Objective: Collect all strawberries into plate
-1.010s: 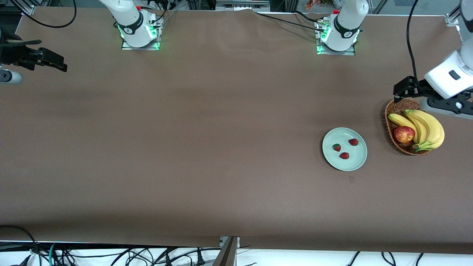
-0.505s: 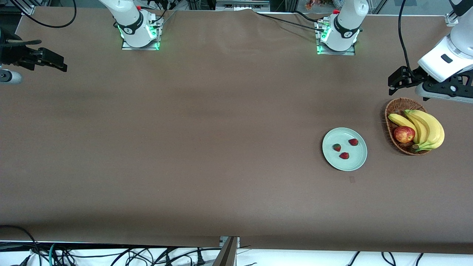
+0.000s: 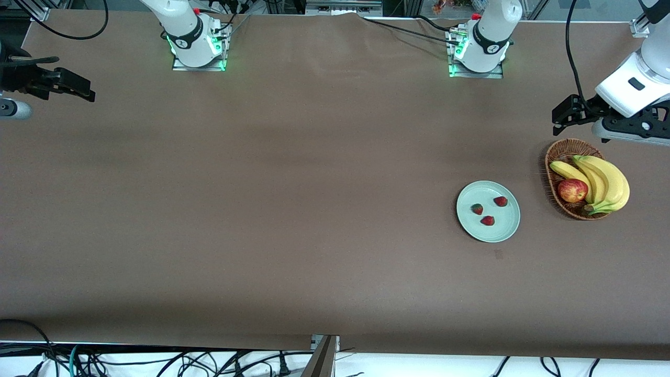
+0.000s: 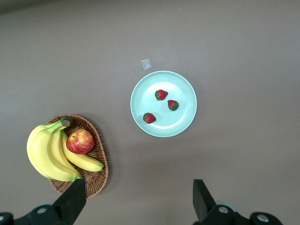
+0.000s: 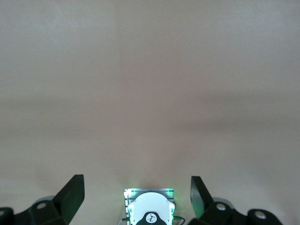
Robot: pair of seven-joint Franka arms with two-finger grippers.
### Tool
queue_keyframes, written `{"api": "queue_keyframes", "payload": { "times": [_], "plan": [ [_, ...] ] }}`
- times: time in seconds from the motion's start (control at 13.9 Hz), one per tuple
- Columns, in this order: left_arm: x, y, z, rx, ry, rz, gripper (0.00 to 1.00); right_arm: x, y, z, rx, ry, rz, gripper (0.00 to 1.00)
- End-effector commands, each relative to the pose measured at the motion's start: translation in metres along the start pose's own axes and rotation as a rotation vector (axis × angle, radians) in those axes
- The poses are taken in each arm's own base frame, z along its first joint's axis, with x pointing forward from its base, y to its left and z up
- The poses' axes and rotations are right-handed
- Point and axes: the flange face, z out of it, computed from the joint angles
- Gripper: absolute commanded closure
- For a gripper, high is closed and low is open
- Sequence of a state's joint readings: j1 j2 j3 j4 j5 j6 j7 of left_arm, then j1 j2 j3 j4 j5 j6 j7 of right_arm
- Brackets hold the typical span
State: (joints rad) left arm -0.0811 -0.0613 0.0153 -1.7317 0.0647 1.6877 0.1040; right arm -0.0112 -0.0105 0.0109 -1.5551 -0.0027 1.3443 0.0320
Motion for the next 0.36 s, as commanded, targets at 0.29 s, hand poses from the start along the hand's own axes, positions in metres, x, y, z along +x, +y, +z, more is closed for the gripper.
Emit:
{"api": "queue_keyframes", "payload": {
  "times": [0.29],
  "plan": [
    [-0.0042, -0.0050, 0.0006, -0.007, 0.003, -0.018, 0.00, 0.0011, 0.0031, -0.0061, -0.011, 0.004, -0.002, 0.00]
  ]
}}
